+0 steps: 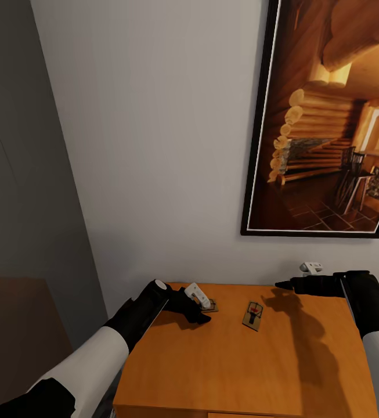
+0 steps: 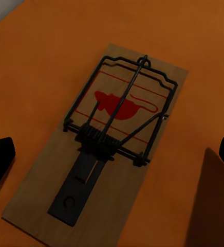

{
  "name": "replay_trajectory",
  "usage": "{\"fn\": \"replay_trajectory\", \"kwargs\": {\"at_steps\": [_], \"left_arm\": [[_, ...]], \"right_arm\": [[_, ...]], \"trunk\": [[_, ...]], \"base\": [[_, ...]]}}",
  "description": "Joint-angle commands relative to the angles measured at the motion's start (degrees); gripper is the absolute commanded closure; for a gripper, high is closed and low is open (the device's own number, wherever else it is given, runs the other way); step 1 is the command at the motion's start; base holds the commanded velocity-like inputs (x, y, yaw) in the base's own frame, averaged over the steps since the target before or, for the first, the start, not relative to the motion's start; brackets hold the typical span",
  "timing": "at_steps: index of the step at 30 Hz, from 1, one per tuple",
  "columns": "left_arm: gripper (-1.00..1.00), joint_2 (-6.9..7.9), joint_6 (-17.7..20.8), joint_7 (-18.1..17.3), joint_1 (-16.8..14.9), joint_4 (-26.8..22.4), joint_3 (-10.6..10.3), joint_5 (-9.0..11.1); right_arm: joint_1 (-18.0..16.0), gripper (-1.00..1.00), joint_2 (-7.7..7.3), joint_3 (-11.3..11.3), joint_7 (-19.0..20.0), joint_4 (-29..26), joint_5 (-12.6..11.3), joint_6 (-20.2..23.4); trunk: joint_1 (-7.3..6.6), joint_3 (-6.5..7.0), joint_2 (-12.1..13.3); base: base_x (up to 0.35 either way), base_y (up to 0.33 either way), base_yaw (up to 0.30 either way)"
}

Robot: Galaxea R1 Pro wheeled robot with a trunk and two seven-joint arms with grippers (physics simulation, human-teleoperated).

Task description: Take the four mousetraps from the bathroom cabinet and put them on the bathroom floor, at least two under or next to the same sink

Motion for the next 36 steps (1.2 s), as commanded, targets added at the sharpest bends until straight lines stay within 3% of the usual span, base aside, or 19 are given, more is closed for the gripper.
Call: {"fn": "replay_trajectory", "kwargs": {"at_steps": [1, 36], "left_arm": [[-1.00, -0.01, 0.2, -0.3, 0.0, -0.1, 0.0, -0.4], [-1.00, 0.06, 0.2, -0.3, 0.0, -0.1, 0.0, -0.4]], "right_arm": [[-0.1, -1.00, 0.03, -0.2, 0.6, -0.1, 0.6, 0.2], [-0.1, -1.00, 0.03, -0.2, 0.7, -0.1, 0.6, 0.2]], "trunk": [[0.00, -0.08, -0.1], [0.88, -0.79, -1.7]], "base": [[0.000, 0.000, 0.000], [0.000, 0.000, 0.000]]}}
